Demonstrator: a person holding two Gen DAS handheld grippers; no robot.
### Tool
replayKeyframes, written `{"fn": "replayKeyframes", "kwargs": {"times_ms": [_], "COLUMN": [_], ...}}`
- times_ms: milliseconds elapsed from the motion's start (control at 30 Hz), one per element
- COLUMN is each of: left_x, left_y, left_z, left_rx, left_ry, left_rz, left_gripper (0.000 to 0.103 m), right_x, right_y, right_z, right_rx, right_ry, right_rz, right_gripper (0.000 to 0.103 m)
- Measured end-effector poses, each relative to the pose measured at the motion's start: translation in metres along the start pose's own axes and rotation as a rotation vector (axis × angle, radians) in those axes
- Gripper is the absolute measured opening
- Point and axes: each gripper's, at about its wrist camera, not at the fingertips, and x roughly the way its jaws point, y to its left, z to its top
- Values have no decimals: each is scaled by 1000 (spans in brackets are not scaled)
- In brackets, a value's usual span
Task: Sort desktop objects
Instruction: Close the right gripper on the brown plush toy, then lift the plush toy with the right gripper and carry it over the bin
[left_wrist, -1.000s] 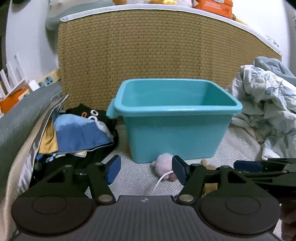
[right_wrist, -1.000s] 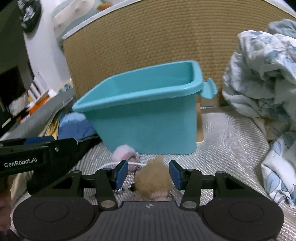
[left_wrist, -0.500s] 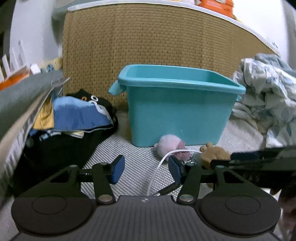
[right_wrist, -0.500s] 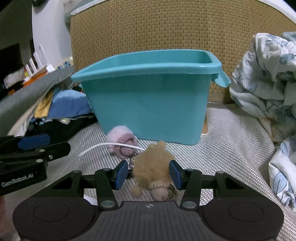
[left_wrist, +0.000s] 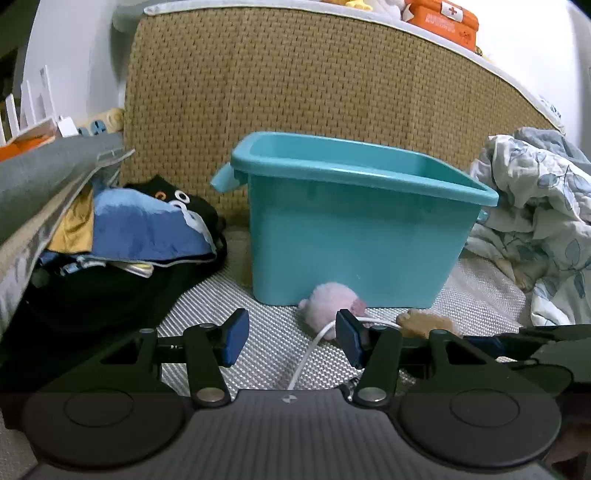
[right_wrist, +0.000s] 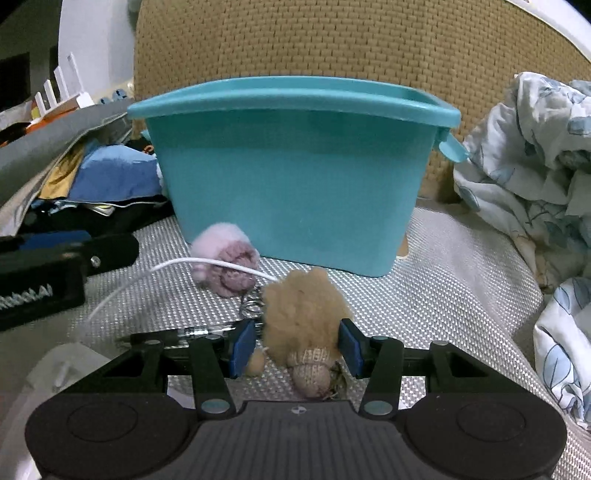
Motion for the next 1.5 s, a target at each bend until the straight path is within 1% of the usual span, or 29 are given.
{"fn": "replayKeyframes", "kwargs": {"times_ms": [133, 267, 433, 500, 633, 800, 933, 1067, 1200, 1300, 1400, 1500], "left_x": [3, 5, 6, 6, 6, 5, 5, 3, -2, -4, -3, 0], "left_y": [-2, -3, -1, -1, -3, -5, -4, -1, 1, 0, 0, 2], "left_z": [0, 1, 0, -1, -3, -4, -1, 0, 5, 7, 7, 6], "left_rx": [-1, -2, -19, -25, -23, -18, -29, -46, -85, -76, -78, -104], "left_ry": [15, 25, 41, 46, 57, 66, 75, 75, 55, 43, 58, 84], "left_rz": [-18, -32, -39, -40, -40, -41, -50, -65, -96, -105, -107, -124], "left_gripper": [56, 56, 56, 56, 56, 56, 56, 56, 56, 56, 56, 56], "right_x": [3, 7, 6, 4, -3, -23, -37, -53, -69, -81, -88, -95], "right_y": [-3, -2, 0, 2, 2, 3, 2, 7, 8, 7, 2, 0], "right_z": [2, 0, 0, -1, -1, 0, 3, 10, 17, 22, 30, 41], "right_rx": [23, 12, -18, -30, -28, -38, -37, -88, -86, -87, -73, -70], "right_ry": [6, 20, 19, 5, -6, -39, -45, -68, -95, -114, -120, -136], "right_rz": [-5, -7, 5, 5, 15, 20, 35, 11, -2, -15, -20, -28], "right_gripper": [52, 41, 34, 32, 30, 30, 30, 30, 30, 30, 30, 30]}}
